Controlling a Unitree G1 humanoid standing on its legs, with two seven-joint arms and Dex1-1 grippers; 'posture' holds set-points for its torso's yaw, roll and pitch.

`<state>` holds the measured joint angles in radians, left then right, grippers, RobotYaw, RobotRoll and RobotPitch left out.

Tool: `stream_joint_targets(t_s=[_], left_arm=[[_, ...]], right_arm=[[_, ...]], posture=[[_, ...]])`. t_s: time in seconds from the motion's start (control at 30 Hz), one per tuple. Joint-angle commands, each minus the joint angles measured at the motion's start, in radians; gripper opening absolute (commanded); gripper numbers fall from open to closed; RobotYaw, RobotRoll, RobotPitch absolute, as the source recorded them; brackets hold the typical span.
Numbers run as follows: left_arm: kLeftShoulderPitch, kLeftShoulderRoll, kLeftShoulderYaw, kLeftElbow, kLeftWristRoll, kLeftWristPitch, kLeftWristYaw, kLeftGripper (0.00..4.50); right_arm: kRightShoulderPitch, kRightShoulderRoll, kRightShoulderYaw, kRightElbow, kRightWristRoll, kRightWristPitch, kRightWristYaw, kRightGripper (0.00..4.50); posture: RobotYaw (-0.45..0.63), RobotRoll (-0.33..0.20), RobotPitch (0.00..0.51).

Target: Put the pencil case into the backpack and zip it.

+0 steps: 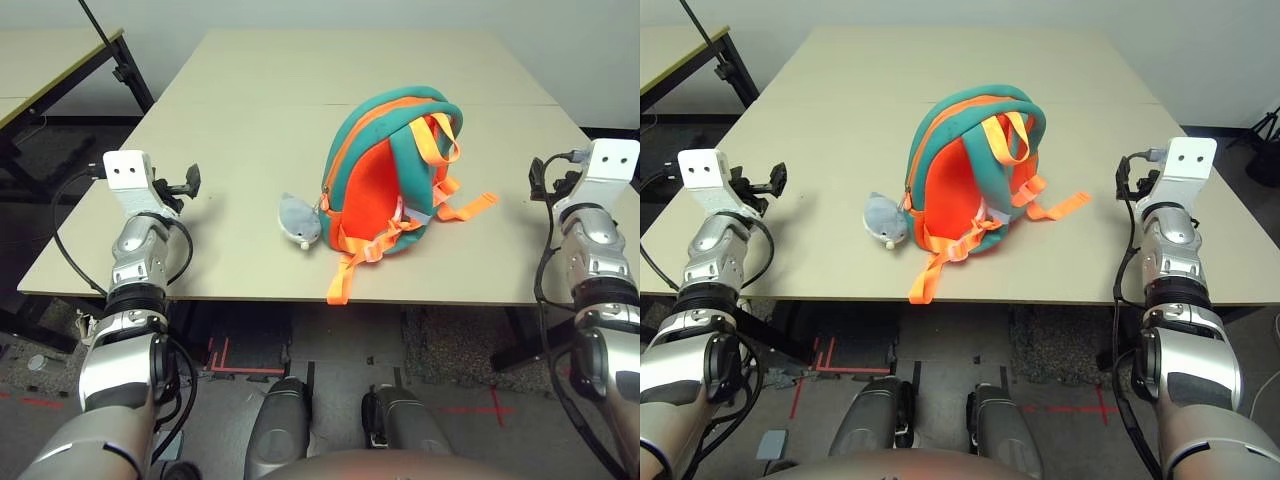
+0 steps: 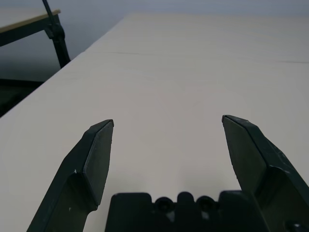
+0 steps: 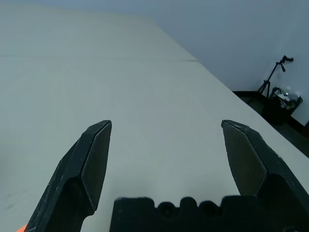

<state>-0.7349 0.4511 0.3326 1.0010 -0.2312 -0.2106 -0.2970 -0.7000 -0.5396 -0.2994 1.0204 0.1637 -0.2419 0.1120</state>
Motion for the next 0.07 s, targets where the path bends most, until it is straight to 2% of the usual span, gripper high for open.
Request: stream_joint_targets(t_s=[0.03, 0.07], left_arm=[[-0.011, -0.007, -0.013, 0.029, 0.016, -0.027, -0.007, 4.50], [-0.007, -0.006, -0.012, 0.021, 0.014, -0.029, -0.009, 4.50]], right_arm=[[-0.010, 0.009, -0.010, 0.013, -0.001, -0.020, -0.006, 4.48], [-0.007, 0.012, -0.009, 0.009, 0.000, -0.021, -0.005, 4.48]], posture=[[0.14, 0.000, 0.084], [0.14, 0.000, 0.085]])
